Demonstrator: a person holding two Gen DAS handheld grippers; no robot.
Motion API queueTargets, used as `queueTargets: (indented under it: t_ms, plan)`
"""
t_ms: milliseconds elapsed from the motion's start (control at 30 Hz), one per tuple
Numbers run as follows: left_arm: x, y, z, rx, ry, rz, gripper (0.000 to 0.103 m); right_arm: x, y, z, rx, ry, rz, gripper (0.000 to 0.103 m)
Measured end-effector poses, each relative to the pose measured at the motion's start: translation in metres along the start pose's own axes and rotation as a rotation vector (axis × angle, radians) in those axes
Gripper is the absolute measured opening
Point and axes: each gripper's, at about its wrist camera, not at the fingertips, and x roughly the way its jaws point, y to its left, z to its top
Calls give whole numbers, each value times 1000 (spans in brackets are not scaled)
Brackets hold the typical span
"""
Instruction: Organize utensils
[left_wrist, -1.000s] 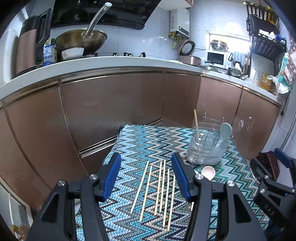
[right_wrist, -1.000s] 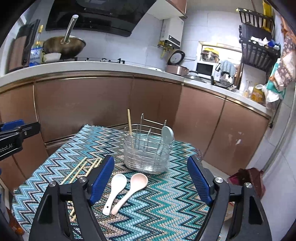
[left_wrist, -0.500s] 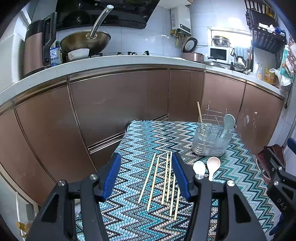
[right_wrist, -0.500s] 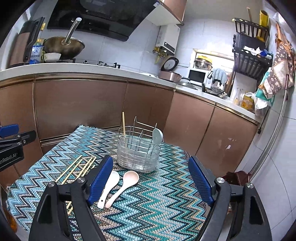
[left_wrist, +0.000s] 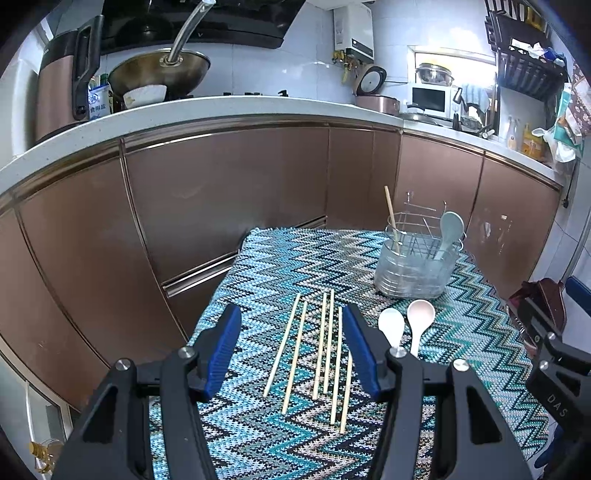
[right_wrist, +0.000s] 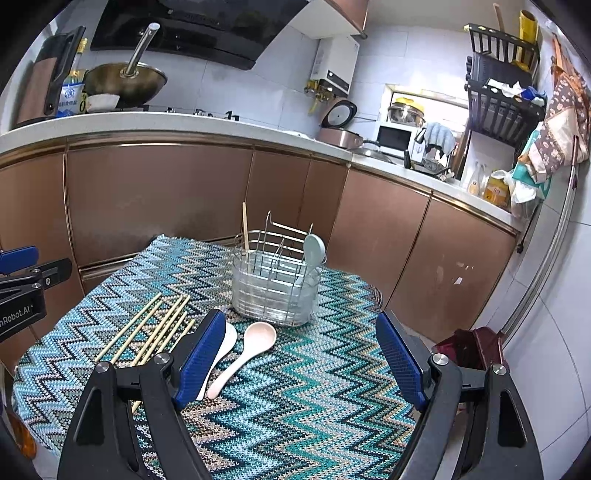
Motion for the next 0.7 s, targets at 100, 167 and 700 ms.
queueTargets:
  t_ms: [100,167,700]
  plan:
    - [5,-1,-2,1,9,-2,55,7,0,-3,-2,15,2,83]
    - [10,-3,-3,3,21,-3,55,11,-1,-4,-3,23,2,83]
    - [41,-7,-10,18,89,-16,55,38,6,-14,-13,92,20,83]
